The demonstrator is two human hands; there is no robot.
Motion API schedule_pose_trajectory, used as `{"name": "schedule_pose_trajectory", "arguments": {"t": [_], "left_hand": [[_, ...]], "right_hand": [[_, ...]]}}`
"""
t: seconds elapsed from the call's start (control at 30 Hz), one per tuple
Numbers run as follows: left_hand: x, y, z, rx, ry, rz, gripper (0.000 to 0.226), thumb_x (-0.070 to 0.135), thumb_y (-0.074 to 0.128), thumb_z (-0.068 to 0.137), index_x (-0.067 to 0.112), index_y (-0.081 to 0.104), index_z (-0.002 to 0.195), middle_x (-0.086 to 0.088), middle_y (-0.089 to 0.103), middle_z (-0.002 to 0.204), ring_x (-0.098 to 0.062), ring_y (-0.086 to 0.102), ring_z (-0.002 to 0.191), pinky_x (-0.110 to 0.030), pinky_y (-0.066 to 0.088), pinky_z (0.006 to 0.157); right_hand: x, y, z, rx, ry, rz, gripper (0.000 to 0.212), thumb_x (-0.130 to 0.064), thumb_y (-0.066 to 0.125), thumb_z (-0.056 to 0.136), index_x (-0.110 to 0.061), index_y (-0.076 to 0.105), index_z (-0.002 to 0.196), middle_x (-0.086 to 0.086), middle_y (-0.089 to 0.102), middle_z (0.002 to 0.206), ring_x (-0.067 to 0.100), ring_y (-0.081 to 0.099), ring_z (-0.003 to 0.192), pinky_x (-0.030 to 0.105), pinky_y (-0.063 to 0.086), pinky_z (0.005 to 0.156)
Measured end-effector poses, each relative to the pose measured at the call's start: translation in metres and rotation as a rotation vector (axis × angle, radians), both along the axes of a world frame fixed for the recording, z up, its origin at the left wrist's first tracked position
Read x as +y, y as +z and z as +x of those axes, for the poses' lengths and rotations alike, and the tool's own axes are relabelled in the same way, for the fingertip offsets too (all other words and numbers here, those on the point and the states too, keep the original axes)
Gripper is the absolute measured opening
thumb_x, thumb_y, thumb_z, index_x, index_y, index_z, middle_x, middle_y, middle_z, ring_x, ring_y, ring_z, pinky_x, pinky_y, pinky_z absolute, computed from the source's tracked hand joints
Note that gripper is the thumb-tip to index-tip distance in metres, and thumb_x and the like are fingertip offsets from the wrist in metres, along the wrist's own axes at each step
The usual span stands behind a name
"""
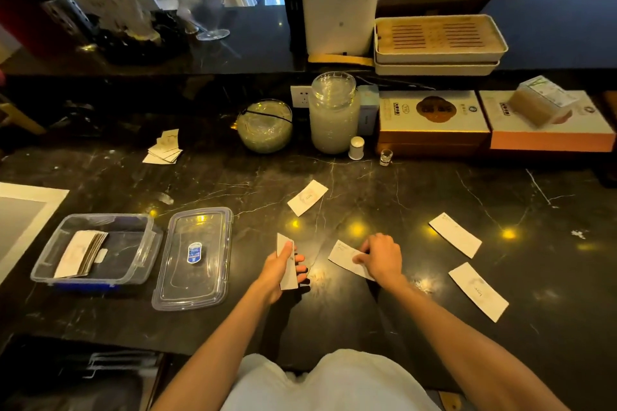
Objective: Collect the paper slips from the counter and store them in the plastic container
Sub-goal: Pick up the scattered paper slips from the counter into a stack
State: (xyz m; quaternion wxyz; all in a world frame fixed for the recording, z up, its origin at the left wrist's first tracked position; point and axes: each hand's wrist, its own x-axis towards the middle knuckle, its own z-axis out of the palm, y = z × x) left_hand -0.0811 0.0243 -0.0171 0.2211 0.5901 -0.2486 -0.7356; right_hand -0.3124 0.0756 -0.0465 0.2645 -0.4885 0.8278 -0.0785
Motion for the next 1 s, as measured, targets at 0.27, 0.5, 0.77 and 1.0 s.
{"name": "schedule_pose_trajectory", "arguments": {"t": [0.27,0.5,0.77,1.0], "left_hand": [[-0.026,-0.002,0.002,-0.161,-0.144,-0.185,0.034,0.041,0.058,0.095,0.014,0.056,0.117,-0.005,0.065,0.097,-0.015,0.063,0.079,-0.023,0.053,0.059],[-0.068,-0.004,0.032,-0.219,-0.127,-0.254,0.042,0.025,0.052,0.1,0.008,0.046,0.139,-0.016,0.06,0.13,-0.032,0.06,0.117,-0.046,0.051,0.099],[-0.123,-0.015,0.058,0.003,0.023,0.028,0.044,0.038,0.032,0.105,0.0,0.053,0.112,-0.019,0.064,0.086,-0.03,0.063,0.066,-0.038,0.057,0.055],[-0.153,-0.036,0.079,0.146,0.04,0.147,0.037,0.039,0.033,0.105,0.005,0.046,0.113,-0.015,0.056,0.077,-0.025,0.054,0.059,-0.031,0.049,0.051]], "right_hand": [[-0.033,0.013,0.076,-1.115,-0.545,0.168,0.034,-0.027,0.077,0.083,-0.006,0.07,0.109,0.011,0.074,0.105,0.023,0.071,0.096,0.035,0.06,0.081],[-0.076,0.011,0.137,-1.168,-0.553,0.203,0.023,-0.032,0.077,0.083,-0.015,0.071,0.098,0.005,0.073,0.113,0.014,0.065,0.097,0.027,0.051,0.078],[-0.167,0.013,0.109,-0.346,-0.075,0.071,0.019,-0.012,0.056,0.095,-0.009,0.072,0.104,0.012,0.069,0.109,0.022,0.066,0.093,0.038,0.05,0.086],[-0.22,0.003,0.059,0.301,0.494,0.21,0.059,-0.022,0.066,0.089,-0.024,0.044,0.143,0.007,0.039,0.147,0.031,0.034,0.137,0.043,0.044,0.104]]}}
